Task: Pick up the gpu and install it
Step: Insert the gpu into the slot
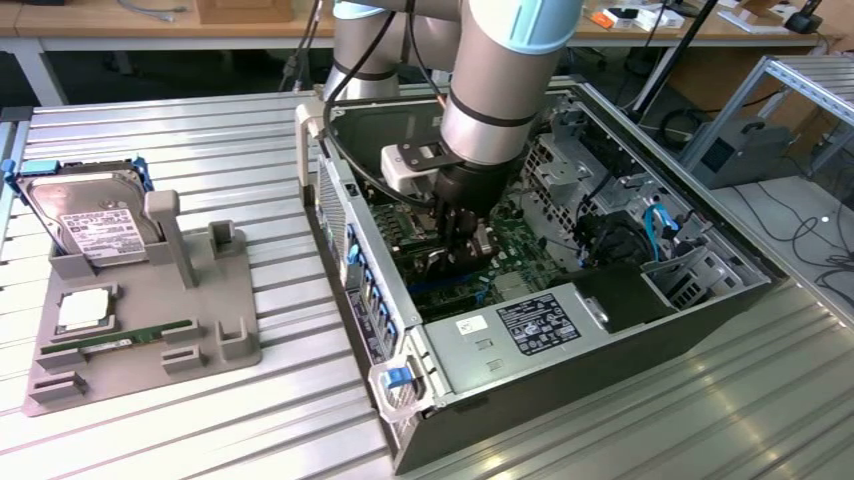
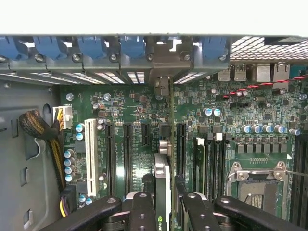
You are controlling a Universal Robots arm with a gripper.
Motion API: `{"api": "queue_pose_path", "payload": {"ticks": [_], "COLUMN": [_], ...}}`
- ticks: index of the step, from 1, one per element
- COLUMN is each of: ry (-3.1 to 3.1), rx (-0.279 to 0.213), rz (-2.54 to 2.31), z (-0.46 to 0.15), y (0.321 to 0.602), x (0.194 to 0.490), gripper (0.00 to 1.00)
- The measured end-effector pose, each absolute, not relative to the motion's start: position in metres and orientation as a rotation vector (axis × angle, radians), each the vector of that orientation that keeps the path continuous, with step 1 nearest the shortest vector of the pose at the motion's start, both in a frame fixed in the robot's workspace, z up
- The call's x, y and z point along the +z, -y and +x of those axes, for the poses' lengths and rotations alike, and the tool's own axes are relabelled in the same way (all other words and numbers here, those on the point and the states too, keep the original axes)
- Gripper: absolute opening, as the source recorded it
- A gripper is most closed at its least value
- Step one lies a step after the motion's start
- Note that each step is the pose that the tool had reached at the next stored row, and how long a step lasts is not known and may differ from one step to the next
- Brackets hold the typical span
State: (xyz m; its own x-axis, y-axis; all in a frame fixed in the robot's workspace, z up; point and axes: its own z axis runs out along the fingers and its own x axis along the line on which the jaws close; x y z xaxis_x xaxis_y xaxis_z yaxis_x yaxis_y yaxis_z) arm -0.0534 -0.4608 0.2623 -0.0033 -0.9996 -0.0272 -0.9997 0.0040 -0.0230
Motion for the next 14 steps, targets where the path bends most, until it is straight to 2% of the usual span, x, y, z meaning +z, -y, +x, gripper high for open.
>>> {"api": "queue_pose_path", "payload": {"ticks": [14], "ry": [-2.203], "rx": [0.005], "rz": [-2.189], "z": [-0.0545], "y": [0.4608], "x": [0.2619], "gripper": [0.27]}}
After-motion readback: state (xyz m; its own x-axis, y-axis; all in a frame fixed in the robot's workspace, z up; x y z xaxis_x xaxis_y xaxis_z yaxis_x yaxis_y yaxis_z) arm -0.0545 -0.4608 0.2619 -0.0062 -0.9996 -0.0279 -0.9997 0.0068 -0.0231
